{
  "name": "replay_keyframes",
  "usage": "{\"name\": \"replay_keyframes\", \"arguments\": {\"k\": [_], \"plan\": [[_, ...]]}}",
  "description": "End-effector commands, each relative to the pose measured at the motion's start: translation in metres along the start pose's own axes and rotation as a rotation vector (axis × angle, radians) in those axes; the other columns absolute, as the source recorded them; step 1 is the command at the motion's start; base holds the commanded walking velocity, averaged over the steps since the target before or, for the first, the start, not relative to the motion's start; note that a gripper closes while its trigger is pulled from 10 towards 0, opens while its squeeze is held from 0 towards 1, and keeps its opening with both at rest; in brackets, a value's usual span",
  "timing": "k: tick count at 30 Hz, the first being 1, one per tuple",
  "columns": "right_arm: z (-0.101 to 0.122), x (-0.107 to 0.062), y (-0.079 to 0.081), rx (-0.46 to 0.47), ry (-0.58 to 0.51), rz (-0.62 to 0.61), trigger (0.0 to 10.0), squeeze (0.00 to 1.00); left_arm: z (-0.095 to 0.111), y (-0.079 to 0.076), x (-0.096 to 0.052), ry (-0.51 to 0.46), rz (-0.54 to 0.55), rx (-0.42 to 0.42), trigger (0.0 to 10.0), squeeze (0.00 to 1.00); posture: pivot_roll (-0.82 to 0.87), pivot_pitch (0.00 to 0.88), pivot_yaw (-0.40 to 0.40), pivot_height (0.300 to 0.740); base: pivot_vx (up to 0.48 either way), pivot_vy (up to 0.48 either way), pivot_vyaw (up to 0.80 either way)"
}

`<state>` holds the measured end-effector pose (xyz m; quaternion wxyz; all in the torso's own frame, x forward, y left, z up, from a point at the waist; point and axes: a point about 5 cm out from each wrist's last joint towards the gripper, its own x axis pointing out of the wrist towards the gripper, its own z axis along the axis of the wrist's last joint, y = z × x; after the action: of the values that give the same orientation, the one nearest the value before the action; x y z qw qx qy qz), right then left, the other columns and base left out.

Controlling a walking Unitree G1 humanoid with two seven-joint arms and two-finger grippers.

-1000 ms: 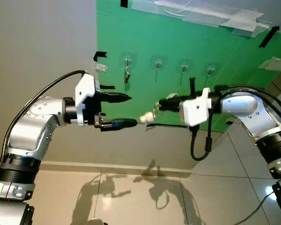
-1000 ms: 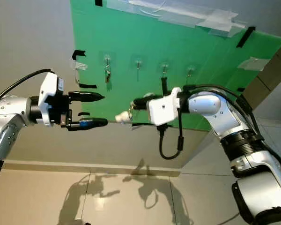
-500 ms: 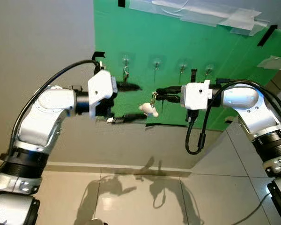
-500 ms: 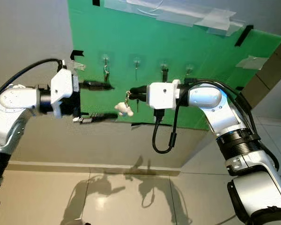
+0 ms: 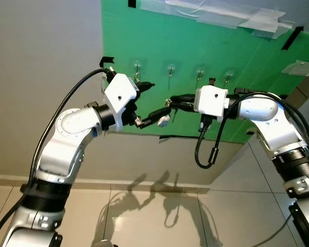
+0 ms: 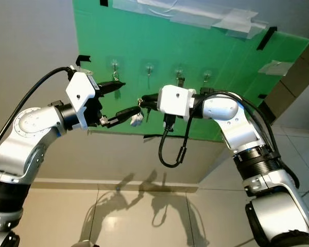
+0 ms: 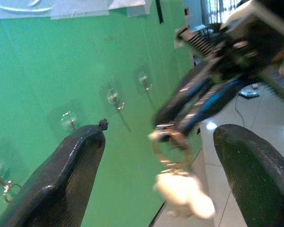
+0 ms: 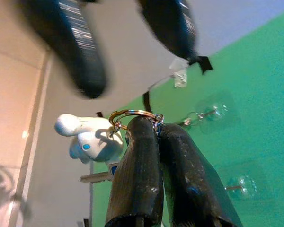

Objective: Hang keys on a hook

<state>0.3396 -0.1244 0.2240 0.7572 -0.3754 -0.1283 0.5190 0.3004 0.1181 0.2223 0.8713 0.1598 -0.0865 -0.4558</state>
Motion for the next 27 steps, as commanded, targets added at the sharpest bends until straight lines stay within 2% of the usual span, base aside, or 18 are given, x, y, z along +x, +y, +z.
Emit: {"name": "replay_keyframes", "arguments": {"k": [1, 11, 18, 23, 27], "plan": [[-0.006, -0.007, -0.006, 0.033, 0.020, -0.063, 0.0, 0.00, 0.004, -0.005, 0.000, -0.013, 0.004, -0.009, 10.0, 0.00, 0.03, 0.000, -0.108, 0.740, 0.000, 0.000, 0.00], [-0.006, -0.005, -0.008, 0.062, 0.025, -0.102, 0.0, 0.00, 0.007, -0.008, -0.001, -0.012, 0.056, 0.015, 10.0, 0.00, 0.04, 0.000, -0.111, 0.740, 0.000, 0.000, 0.00], [-0.003, -0.004, -0.017, 0.100, 0.036, -0.182, 0.0, 0.00, 0.002, -0.014, 0.008, -0.003, 0.138, -0.025, 10.0, 0.00, 0.03, 0.000, -0.108, 0.740, 0.000, 0.000, 0.00], [-0.001, -0.001, -0.017, 0.124, 0.024, -0.204, 0.0, 0.00, -0.002, -0.026, 0.016, 0.001, 0.153, -0.039, 10.0, 0.00, 0.03, 0.000, -0.109, 0.740, 0.000, 0.000, 0.00], [0.001, 0.001, -0.016, 0.165, 0.000, -0.221, 0.0, 0.00, -0.008, -0.028, 0.018, 0.000, 0.183, -0.040, 10.0, 0.00, 0.04, 0.000, -0.111, 0.740, 0.000, 0.000, 0.00]]}}
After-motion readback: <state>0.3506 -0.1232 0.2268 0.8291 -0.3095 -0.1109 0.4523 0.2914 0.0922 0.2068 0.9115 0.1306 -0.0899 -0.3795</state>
